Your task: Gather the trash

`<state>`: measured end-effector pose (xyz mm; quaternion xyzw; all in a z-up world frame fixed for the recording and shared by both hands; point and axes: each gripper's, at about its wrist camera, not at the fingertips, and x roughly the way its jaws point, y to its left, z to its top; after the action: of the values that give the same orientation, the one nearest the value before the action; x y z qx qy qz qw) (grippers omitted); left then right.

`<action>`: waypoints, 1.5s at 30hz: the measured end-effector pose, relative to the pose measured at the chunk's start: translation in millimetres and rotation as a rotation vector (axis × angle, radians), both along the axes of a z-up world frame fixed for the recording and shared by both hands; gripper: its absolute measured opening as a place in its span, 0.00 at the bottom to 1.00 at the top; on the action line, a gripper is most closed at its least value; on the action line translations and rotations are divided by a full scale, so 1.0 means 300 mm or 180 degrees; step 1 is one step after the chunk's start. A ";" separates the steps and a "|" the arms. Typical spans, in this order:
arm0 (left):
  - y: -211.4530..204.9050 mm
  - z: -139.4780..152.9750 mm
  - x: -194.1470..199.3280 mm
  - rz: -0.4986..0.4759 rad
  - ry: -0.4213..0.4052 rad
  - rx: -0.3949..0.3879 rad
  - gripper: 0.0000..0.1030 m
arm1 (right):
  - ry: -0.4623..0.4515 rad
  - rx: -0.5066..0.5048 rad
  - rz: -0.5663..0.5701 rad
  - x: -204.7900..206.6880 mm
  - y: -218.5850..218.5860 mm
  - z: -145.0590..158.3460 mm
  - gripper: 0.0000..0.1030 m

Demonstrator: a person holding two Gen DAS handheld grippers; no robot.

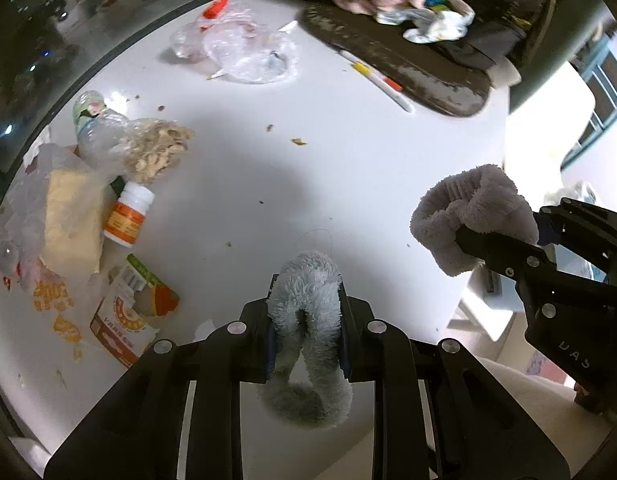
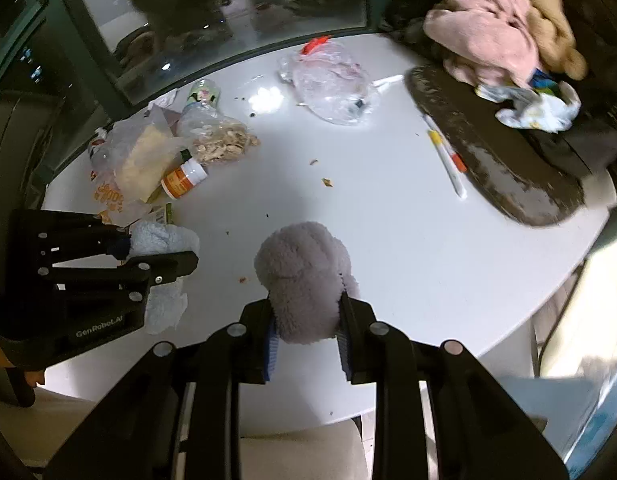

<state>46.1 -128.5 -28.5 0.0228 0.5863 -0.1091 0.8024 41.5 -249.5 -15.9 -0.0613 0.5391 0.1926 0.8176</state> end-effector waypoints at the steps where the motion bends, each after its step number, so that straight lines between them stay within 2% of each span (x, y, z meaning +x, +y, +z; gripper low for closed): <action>1: -0.007 0.002 -0.010 -0.0048 -0.0008 -0.0005 0.21 | -0.0009 -0.0003 -0.0037 -0.011 -0.008 0.002 0.23; 15: -0.187 0.004 -0.117 -0.0793 -0.0007 -0.0018 0.21 | -0.0054 -0.0028 -0.0697 -0.233 -0.142 0.015 0.24; 21: -0.320 0.053 -0.141 -0.1100 -0.0153 0.0031 0.21 | -0.0185 -0.0036 -0.0980 -0.275 -0.268 0.069 0.24; 34: -0.793 0.184 -0.221 -0.1859 -0.0378 -0.0047 0.21 | -0.0319 -0.0074 -0.1495 -0.419 -0.625 0.176 0.23; 45: -1.162 0.216 -0.307 -0.2402 -0.0425 -0.0147 0.21 | -0.0479 -0.0161 -0.2012 -0.558 -0.921 0.236 0.23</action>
<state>-45.9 -477.1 36.2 0.2260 0.4806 -0.4083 0.7425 -126.0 -525.9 54.9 0.0748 0.4742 -0.0894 0.8727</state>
